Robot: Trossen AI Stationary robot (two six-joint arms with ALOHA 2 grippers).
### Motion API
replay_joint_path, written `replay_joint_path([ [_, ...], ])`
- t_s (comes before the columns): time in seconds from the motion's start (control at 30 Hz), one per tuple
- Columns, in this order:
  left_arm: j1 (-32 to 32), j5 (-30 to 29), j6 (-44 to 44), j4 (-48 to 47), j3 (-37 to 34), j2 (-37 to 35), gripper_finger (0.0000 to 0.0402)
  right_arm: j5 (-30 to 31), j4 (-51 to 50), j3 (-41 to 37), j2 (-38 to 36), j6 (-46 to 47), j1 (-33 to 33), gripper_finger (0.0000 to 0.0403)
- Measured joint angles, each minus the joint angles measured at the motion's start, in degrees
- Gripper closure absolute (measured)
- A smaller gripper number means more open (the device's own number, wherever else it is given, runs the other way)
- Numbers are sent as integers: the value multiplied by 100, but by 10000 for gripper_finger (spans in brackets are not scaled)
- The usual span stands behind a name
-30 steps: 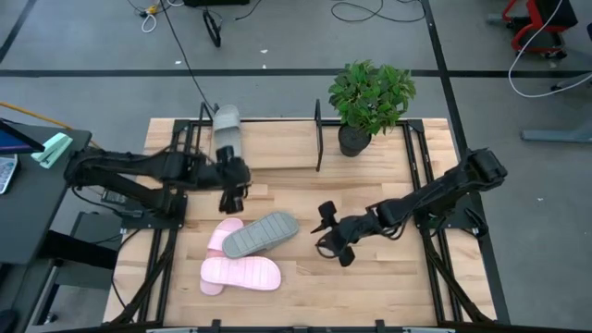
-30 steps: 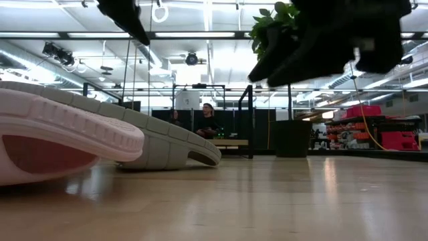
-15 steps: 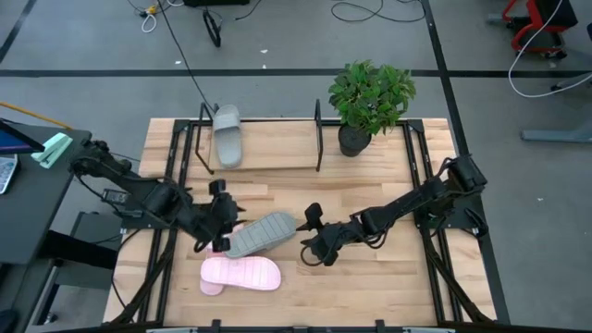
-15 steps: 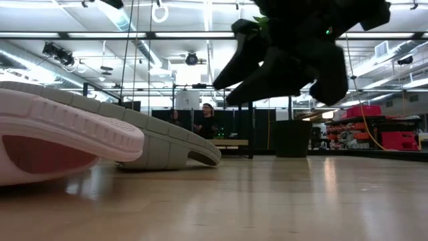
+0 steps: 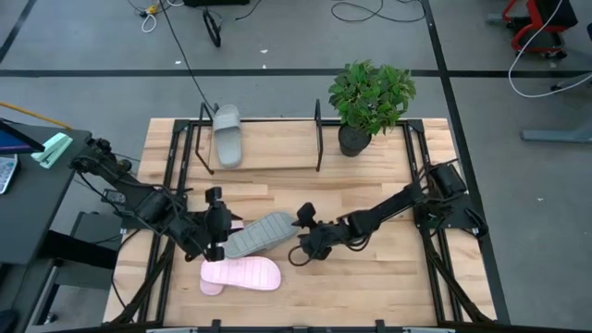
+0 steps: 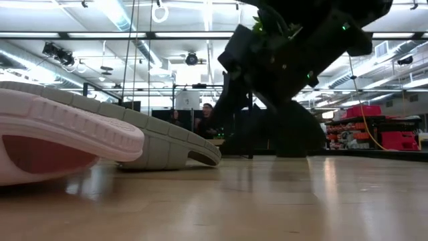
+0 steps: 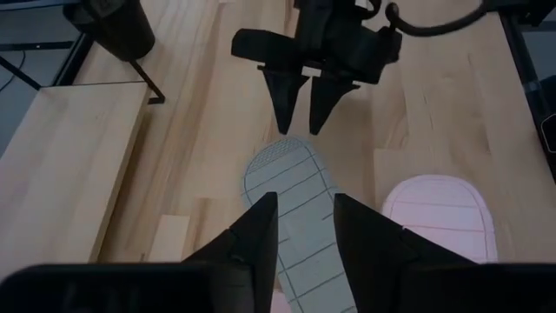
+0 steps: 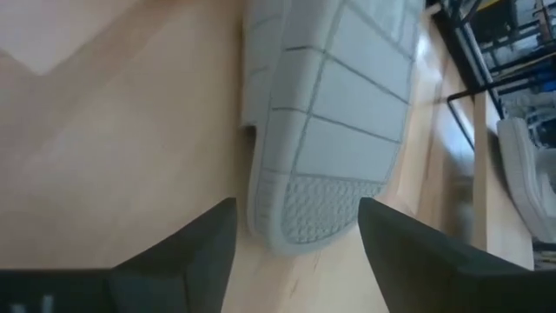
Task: Pick and place slides into the shelf
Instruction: Put the gray slipper on the shelf
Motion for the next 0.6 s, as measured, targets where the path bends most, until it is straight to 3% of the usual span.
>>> replay_joint_path([
  [0.6,4,-66,6,17,0,0,287,-108,62,0,82,-55,-251,135],
])
